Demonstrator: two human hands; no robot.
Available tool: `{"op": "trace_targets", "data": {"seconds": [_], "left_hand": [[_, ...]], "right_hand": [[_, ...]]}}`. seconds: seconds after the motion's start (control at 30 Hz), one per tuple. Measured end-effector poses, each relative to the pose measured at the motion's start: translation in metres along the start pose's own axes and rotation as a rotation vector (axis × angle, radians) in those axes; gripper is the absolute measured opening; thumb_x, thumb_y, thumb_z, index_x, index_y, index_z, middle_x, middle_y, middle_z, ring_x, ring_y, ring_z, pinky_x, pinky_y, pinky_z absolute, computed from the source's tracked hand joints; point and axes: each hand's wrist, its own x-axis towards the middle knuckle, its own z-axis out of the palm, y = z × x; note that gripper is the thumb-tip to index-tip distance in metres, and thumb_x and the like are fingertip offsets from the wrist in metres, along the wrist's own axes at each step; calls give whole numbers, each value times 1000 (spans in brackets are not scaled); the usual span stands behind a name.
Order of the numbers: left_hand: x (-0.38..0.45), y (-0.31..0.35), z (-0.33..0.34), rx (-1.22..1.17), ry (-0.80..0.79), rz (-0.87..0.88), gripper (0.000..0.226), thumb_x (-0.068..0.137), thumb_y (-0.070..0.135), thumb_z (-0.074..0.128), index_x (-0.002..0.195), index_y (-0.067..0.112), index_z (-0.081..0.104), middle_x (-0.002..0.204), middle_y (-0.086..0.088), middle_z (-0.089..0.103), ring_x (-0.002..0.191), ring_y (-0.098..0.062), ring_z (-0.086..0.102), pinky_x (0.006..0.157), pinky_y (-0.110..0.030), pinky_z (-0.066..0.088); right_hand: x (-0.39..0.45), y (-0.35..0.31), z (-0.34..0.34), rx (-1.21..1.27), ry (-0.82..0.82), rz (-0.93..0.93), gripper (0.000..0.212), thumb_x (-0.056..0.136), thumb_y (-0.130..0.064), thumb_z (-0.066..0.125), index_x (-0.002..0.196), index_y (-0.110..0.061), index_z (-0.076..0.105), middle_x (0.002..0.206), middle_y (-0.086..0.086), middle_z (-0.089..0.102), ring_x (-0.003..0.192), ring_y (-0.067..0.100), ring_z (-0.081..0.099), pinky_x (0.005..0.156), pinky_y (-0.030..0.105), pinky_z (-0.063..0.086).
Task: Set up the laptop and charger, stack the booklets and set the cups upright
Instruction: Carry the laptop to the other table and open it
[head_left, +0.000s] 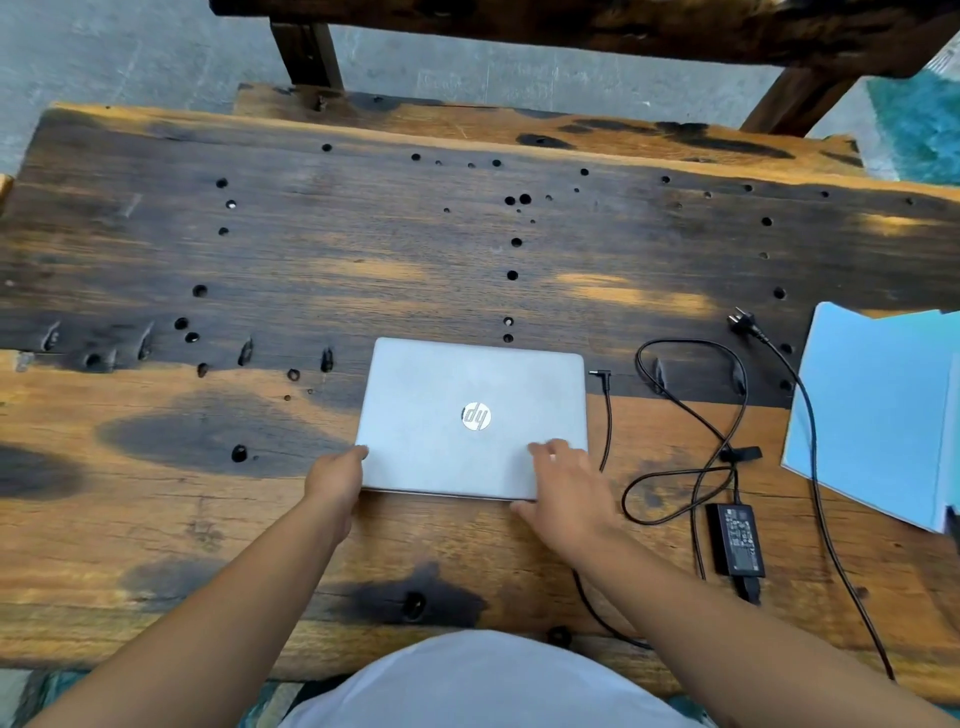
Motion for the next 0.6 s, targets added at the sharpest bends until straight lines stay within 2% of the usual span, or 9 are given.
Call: {"op": "trace_targets", "data": {"seconds": [0.03, 0.07, 0.13, 0.2, 0.23, 0.3, 0.4, 0.5, 0.6], "left_hand": [[1, -1, -2, -23, -9, -15, 39, 96, 34, 56, 124, 6, 59, 123, -16, 63, 114, -37, 59, 93, -46, 51], [1, -2, -3, -44, -20, -28, 39, 96, 35, 55, 124, 8, 60, 116, -14, 65, 102, -33, 62, 82, -42, 53], [2, -2, -6, -79, -36, -55, 33, 95, 35, 52, 114, 12, 65, 90, -6, 65, 71, -20, 55, 57, -30, 43], [2, -2, -9, -90, -37, -75, 26, 92, 31, 50, 97, 16, 70, 64, 3, 62, 55, -13, 44, 49, -26, 32], [1, -3, -10, -95, -41, -78, 25, 91, 30, 50, 90, 17, 71, 57, 6, 60, 52, -11, 42, 48, -26, 30], [1, -3, -11, -114, -49, -74, 25, 91, 32, 52, 87, 16, 71, 57, 5, 60, 51, -11, 42, 48, -26, 30], [6, -5, -14, -128, -55, -84, 24, 92, 33, 54, 89, 15, 71, 62, 3, 61, 52, -11, 43, 50, -27, 32], [10, -7, -14, -195, -88, -122, 22, 94, 29, 52, 92, 16, 69, 73, 1, 64, 52, -9, 42, 49, -24, 31], [12, -8, -18, -311, -120, -163, 22, 99, 23, 45, 95, 13, 64, 84, -3, 69, 59, -10, 49, 54, -23, 39]], "right_hand": [[3, -13, 0, -59, -6, -137, 71, 78, -52, 69, 136, -22, 41, 137, 4, 47, 121, 28, 46, 91, 44, 46], [8, -24, 1, -105, -28, -236, 67, 79, -49, 70, 134, -20, 43, 135, 6, 48, 119, 29, 47, 89, 45, 45], [21, -46, 1, -193, -45, -366, 58, 81, -40, 70, 127, -16, 45, 129, 8, 51, 115, 31, 48, 82, 43, 42], [31, -59, 3, -298, -43, -486, 46, 83, -26, 66, 122, -12, 46, 120, 10, 54, 107, 31, 51, 71, 38, 36], [35, -61, 4, -352, -53, -535, 41, 84, -18, 62, 121, -10, 46, 116, 10, 55, 102, 31, 52, 66, 37, 33], [42, -61, 6, -404, -70, -569, 36, 85, -13, 58, 119, -10, 45, 111, 10, 56, 97, 30, 54, 63, 36, 31], [49, -59, 7, -388, -102, -582, 35, 87, -20, 59, 118, -11, 46, 110, 10, 56, 96, 29, 55, 62, 36, 31], [55, -58, 6, -335, -159, -571, 32, 89, -28, 56, 115, -11, 47, 108, 10, 57, 95, 31, 57, 61, 37, 32], [56, -58, 9, -328, -204, -586, 22, 91, -24, 51, 107, -10, 50, 103, 11, 59, 91, 32, 59, 60, 36, 32]]}}
